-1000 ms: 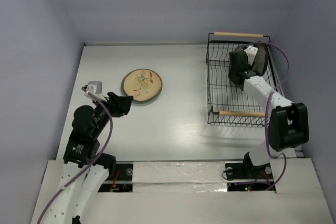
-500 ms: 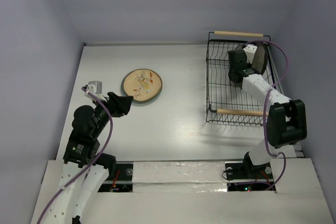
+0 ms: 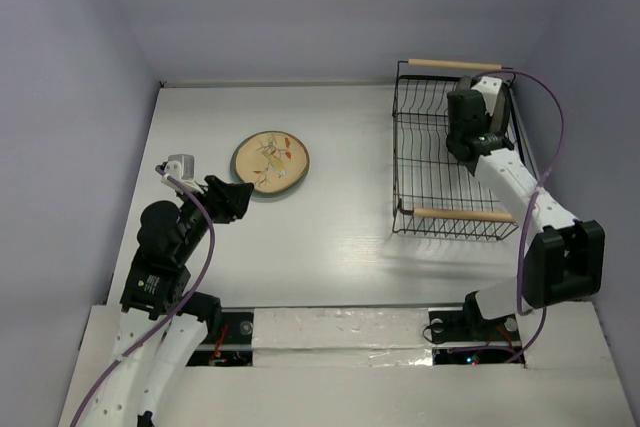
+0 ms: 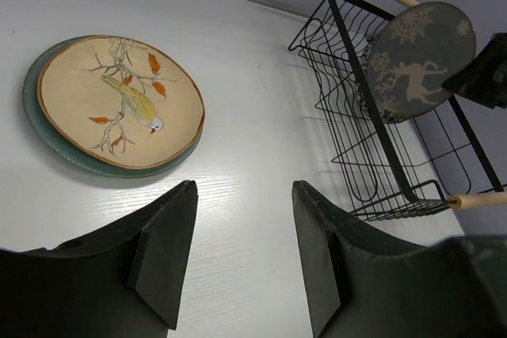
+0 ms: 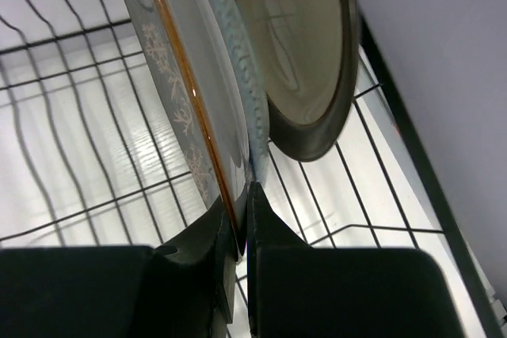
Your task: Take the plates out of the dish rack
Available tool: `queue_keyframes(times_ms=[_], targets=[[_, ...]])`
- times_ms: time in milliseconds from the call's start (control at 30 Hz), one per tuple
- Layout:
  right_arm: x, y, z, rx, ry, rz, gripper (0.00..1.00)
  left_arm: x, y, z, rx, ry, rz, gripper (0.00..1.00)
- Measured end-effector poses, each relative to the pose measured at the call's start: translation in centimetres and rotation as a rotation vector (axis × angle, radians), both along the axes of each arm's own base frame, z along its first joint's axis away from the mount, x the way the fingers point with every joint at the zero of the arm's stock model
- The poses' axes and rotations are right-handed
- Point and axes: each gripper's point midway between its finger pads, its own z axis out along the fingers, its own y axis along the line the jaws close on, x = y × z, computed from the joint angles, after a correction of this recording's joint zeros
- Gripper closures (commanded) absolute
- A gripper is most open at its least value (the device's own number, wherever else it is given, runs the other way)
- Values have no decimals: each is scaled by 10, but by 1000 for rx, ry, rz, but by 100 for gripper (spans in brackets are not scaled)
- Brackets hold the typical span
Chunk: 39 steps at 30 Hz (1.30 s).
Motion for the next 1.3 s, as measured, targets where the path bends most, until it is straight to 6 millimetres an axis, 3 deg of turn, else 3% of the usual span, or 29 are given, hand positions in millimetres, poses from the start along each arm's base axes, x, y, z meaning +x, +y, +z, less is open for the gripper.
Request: queue_keyframes(times_ms=[400, 600, 800, 1033, 1167, 1300], targets=[[-27, 19, 88, 183, -269, 104, 100, 0, 0, 0, 0, 0, 0, 52], [-26, 32, 89, 242, -283, 155, 100, 0, 0, 0, 0, 0, 0, 52], [-24, 57, 87, 315, -274, 247, 100, 0, 0, 0, 0, -1, 0, 52], [-29, 124, 90, 424, -267, 434, 100, 0, 0, 0, 0, -1, 0, 52], [-29, 184, 93, 504, -262, 571, 100, 0, 0, 0, -1, -1, 1, 52], [-20, 244, 81, 611, -232, 686, 100, 0, 0, 1, -1, -2, 1, 52]])
